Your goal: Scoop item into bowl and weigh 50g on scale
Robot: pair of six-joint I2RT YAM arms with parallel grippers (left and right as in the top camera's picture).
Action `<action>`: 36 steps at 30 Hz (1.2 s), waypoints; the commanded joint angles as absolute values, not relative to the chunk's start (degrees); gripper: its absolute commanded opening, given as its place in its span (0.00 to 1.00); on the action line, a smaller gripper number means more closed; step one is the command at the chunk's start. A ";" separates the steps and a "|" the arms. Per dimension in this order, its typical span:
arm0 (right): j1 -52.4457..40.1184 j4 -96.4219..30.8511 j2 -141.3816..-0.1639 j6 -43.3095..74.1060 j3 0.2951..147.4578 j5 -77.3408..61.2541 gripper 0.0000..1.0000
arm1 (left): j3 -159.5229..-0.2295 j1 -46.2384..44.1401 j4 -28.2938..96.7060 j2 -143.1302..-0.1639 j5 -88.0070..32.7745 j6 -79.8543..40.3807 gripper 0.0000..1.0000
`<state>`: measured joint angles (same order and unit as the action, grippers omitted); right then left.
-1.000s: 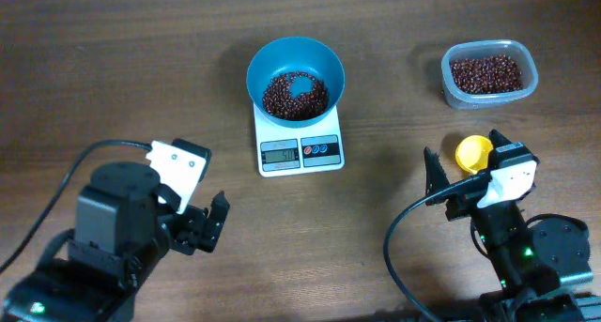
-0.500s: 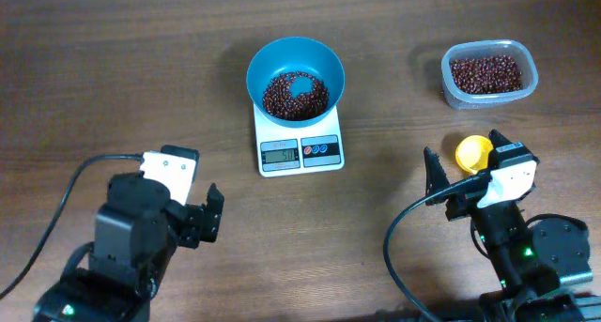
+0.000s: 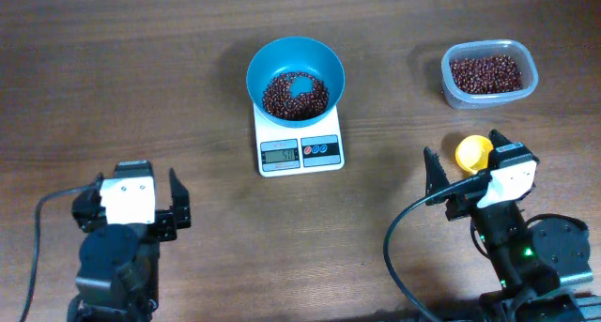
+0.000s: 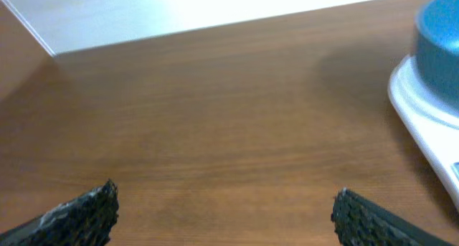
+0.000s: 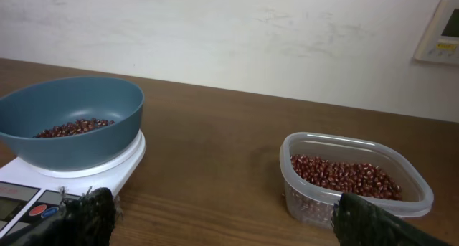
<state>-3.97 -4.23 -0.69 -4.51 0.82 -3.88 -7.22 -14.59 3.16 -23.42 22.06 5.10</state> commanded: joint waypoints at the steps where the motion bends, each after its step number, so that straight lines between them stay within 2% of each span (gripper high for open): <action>1: -4.49 -4.27 -0.21 -4.25 0.32 -3.36 0.99 | -3.20 -10.96 0.86 -19.55 17.76 6.09 0.99; 9: -4.49 -4.27 -0.21 -4.25 0.32 -3.36 0.99 | -0.49 -8.01 -0.67 -13.65 12.32 5.61 0.99; 17: -4.49 -4.27 -0.21 -4.25 0.32 -3.36 0.99 | -0.47 -6.55 -7.44 -12.97 8.93 2.66 0.99; 28: -4.49 -4.27 -0.21 -4.25 0.32 -3.36 0.99 | -0.47 -6.42 0.32 -6.57 8.71 2.13 0.99; 36: -4.49 -4.27 -0.21 -4.25 0.32 -3.36 0.99 | -0.47 1.50 4.64 -0.95 1.21 -0.67 0.99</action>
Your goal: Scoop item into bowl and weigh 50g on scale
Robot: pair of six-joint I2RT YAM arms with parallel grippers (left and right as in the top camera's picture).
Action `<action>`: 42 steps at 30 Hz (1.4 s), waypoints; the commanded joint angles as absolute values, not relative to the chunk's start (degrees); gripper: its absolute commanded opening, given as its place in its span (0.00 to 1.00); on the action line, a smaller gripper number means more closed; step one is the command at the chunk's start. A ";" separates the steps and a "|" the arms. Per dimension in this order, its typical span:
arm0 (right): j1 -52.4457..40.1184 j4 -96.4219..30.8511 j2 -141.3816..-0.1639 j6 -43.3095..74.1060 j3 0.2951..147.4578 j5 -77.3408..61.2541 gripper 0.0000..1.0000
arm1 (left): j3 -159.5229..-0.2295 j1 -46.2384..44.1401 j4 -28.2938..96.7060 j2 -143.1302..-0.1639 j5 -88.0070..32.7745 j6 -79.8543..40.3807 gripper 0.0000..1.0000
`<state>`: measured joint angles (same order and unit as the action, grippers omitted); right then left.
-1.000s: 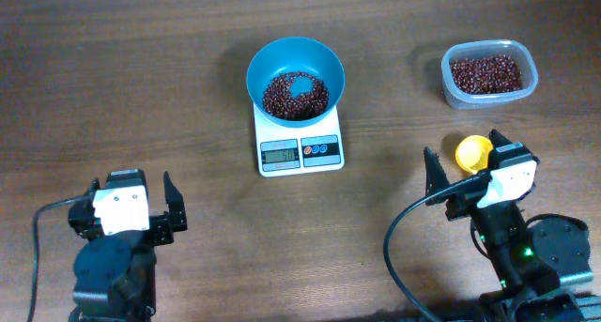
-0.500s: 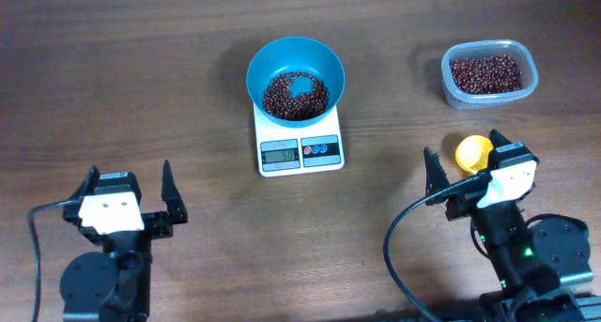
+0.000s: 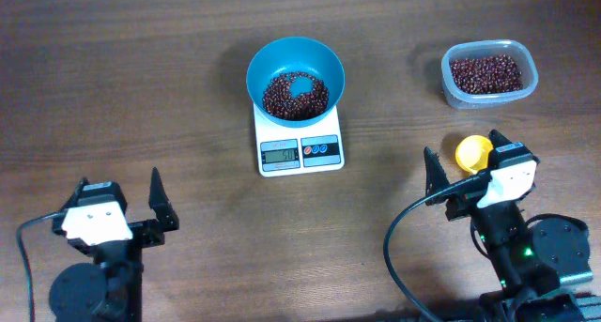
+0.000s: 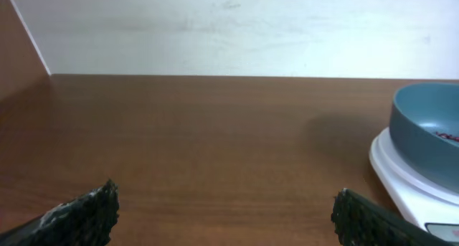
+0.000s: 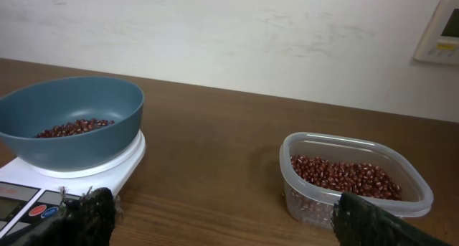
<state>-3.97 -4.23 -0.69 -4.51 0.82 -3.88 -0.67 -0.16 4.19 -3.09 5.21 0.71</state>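
Observation:
A blue bowl (image 3: pixel 295 74) holding red beans sits on a white scale (image 3: pixel 300 145); its display (image 3: pixel 280 154) is lit, the digits too small to read surely. The clear tub of beans (image 3: pixel 488 74) stands at the back right. A yellow scoop (image 3: pixel 472 151) lies on the table beside my right gripper (image 3: pixel 461 142), which is open and empty. My left gripper (image 3: pixel 115 183) is open and empty near the front left. The left wrist view shows the left gripper (image 4: pixel 226 210) over bare wood, with the bowl (image 4: pixel 427 131) at the right. The right gripper (image 5: pixel 222 214) faces bowl (image 5: pixel 72 117) and tub (image 5: pixel 351 178).
The wooden table (image 3: pixel 141 78) runs to a white wall (image 4: pixel 229 31) at the back. A black cable (image 3: pixel 399 237) loops beside the right arm, and another (image 3: pixel 23 256) beside the left arm's base.
My left arm has drawn back towards the front-left edge and its camera now looks up at the wall and the bowl. The right arm, scoop, bowl and scale are unchanged.

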 commanded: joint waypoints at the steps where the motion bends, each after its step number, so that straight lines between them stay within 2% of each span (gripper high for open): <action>1: -4.49 -4.27 -0.21 -4.25 0.32 -3.36 0.99 | -0.47 1.39 4.71 -0.93 1.21 -0.67 0.99; 20: -4.49 -4.27 -0.21 -4.25 0.32 -3.36 0.99 | -0.47 -6.28 4.69 -0.27 2.07 -0.45 0.99; 42: -4.49 -4.27 -0.21 -4.25 0.32 -3.36 0.99 | -0.51 -6.28 4.82 -0.45 0.80 -0.45 0.99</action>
